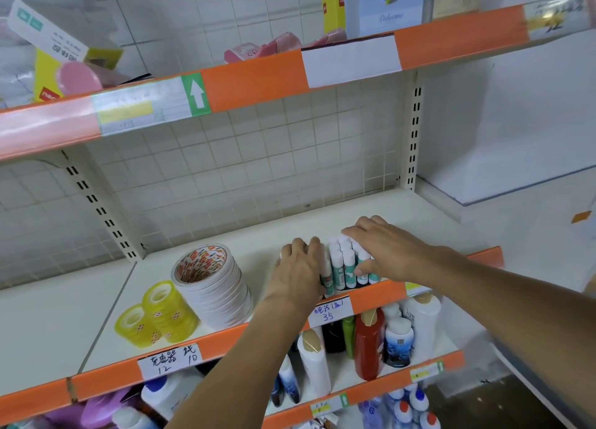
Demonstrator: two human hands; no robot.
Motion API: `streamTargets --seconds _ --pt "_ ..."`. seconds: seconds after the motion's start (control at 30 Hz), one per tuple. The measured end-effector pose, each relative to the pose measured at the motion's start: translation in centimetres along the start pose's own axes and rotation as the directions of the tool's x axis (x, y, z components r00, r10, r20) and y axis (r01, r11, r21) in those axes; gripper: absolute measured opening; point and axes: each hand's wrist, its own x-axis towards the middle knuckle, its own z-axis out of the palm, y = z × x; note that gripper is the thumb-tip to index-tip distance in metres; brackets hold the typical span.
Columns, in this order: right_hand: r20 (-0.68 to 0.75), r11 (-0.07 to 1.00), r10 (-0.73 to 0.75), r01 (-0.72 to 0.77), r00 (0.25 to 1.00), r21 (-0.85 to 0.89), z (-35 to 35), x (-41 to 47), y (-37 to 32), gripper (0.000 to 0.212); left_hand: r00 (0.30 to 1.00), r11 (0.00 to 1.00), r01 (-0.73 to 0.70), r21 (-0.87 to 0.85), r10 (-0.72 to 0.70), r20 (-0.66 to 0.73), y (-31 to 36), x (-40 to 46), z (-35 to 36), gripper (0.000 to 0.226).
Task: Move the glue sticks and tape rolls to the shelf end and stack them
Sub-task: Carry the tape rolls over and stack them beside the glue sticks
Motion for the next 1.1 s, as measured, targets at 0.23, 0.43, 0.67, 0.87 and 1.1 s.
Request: streamTargets --seconds 0.23,0.43,0.67,0.87,1.1 --pt "0.031 1.000 0.003 -0.004 1.000 0.027 -1.0 -0.1 2.7 0.080 0.999 0.999 0.042 -0.019 -0.042 0.021 2.8 1.7 -0.7 0.075" --pt "0.061 0.998 -0.031 0.028 0.998 0.060 -0.6 0.9 3.0 0.086 0.997 0.995 0.075 -0.068 -0.073 0.028 2.9 1.3 -1.0 0.077" --pt "0.095 0.995 -0.094 0.090 0.991 0.052 0.2 1.6 2.8 0.104 0.997 0.994 0.071 -0.081 -0.071 0.002 2.7 1.2 -0.6 0.079" --pt "0.049 0.979 -0.154 0.159 0.987 -0.127 1.2 1.0 3.0 0.106 0.998 0.995 0.067 -0.068 -0.068 -0.012 2.8 1.4 -0.2 0.083" --pt "0.029 0.982 -0.152 0.154 0.988 -0.113 1.9 0.5 3.0 0.117 0.998 0.997 0.064 -0.051 -0.064 -0.013 2.6 1.4 0.2 0.088"
